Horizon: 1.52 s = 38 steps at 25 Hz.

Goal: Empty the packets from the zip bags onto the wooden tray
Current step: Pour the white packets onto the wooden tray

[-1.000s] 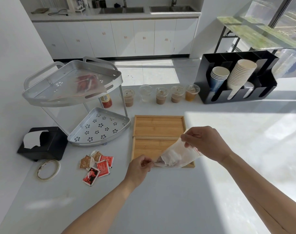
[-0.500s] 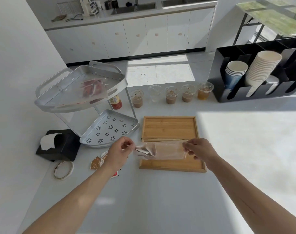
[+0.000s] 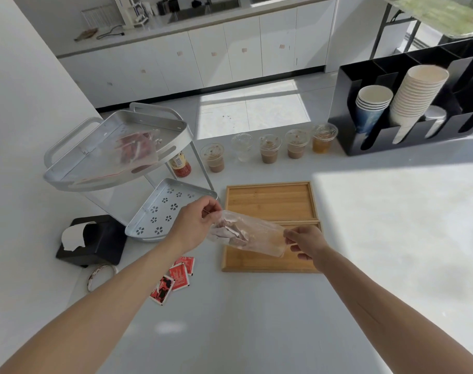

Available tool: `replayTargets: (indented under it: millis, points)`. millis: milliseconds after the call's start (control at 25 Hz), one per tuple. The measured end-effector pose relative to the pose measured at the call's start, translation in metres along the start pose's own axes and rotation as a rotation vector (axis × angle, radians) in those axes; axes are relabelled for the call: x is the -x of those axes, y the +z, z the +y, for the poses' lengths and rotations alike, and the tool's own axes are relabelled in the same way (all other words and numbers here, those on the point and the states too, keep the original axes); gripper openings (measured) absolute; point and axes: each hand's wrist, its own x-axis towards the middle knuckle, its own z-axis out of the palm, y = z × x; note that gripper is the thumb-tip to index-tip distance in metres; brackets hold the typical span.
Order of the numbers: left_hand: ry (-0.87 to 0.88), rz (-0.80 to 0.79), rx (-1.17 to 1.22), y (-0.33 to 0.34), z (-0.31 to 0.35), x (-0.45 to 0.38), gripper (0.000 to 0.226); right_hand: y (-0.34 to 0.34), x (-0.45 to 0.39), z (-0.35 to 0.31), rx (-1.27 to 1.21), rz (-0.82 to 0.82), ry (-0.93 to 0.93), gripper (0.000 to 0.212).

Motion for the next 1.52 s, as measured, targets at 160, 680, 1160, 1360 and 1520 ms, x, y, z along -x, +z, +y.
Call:
replayTargets:
  millis: [160, 680, 1160, 1360, 1520]
  points:
    - [0.067, -0.041, -0.065, 0.001, 0.018, -0.011, 0.008, 0.001, -0.003, 0.002, 0.007, 0.007, 0.016, 0.020]
    - [0.111, -0.038, -0.044, -0.009, 0.035, -0.014, 0.007, 0.006, -0.001, -0.003, -0.075, -0.027, 0.039, 0.014]
    - [0.182, -0.016, -0.042, -0.030, 0.064, -0.018, 0.015, 0.009, 0.010, -0.020, -0.125, -0.047, -0.008, 0.020]
    - [0.187, 0.029, -0.049, -0.042, 0.069, -0.017, 0.010, 0.018, 0.014, -0.027, -0.140, -0.078, -0.024, 0.017]
    - [0.192, 0.051, -0.060, -0.052, 0.069, -0.014, 0.009, 0.023, 0.016, -0.032, -0.159, -0.101, -0.045, 0.017]
